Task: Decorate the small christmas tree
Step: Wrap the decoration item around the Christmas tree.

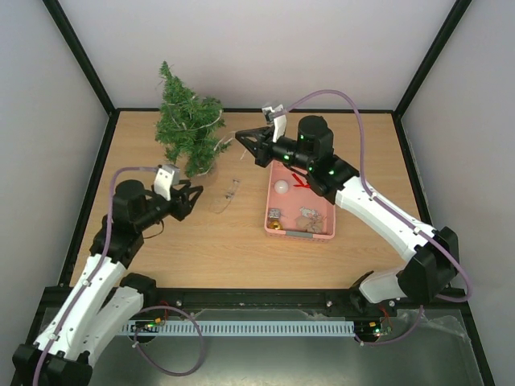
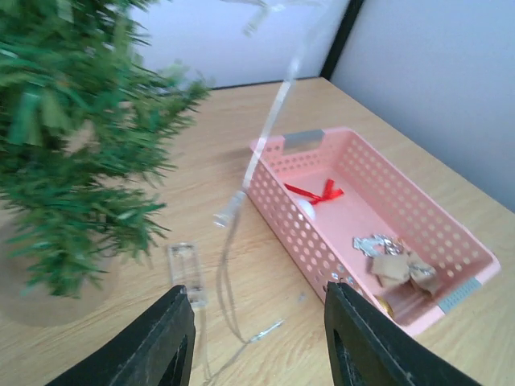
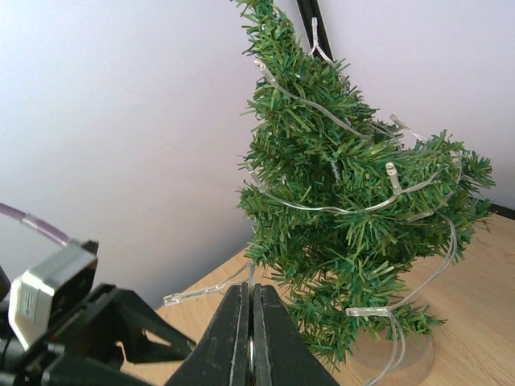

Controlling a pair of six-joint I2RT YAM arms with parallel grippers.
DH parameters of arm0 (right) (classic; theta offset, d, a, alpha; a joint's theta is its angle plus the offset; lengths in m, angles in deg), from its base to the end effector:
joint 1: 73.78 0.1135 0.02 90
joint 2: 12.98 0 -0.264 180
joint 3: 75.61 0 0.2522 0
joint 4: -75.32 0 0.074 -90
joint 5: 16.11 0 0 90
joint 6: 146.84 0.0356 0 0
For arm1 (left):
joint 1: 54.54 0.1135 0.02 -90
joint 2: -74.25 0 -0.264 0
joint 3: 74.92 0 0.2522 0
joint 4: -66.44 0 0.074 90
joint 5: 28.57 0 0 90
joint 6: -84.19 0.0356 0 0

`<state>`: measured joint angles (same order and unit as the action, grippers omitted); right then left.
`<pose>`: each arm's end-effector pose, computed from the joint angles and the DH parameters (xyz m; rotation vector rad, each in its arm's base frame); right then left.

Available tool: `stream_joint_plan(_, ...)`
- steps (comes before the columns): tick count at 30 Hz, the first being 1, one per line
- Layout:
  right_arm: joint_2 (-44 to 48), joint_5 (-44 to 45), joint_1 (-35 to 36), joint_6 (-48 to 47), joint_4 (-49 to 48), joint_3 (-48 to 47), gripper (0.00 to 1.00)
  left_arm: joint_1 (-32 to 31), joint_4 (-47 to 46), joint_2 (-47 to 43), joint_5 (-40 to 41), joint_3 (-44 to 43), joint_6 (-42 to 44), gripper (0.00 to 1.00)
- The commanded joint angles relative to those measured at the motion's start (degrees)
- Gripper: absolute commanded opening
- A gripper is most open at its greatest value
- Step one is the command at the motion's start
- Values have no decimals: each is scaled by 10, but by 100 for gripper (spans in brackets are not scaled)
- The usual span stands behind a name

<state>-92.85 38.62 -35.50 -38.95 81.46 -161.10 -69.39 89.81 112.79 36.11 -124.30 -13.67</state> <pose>0.2444 0.2191 0.3971 -0.8006 1.5263 1.2280 0.1554 -0.0570 0.3024 0.4311 1.7673 -0.6770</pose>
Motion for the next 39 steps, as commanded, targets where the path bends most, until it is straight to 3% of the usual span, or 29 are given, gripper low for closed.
stream_joint_plan(1, 5, 13, 3, 18, -44, 10, 2, -33, -81, 13, -8, 36, 27, 46)
stream_joint_plan(5, 16, 17, 3, 21, -56, 25, 2, -46, -140, 61, -53, 56, 11, 52)
stream_joint_plan(13, 26, 25, 3, 13, -57, 31, 2, -65, -232, 96, 26, 90, 8, 43)
stream_joint_plan(21, 28, 33, 3, 15, -61, 32, 2, -66, -228, 115, 96, 93, 42, 42)
stream_joint_plan(31, 16, 26, 3, 20, -71, 29, 2, -66, -233, 112, 81, 99, 47, 48)
stream_joint_plan(39, 25, 26, 3, 20, -74, 37, 2, -66, -270, 156, 52, 88, 39, 39)
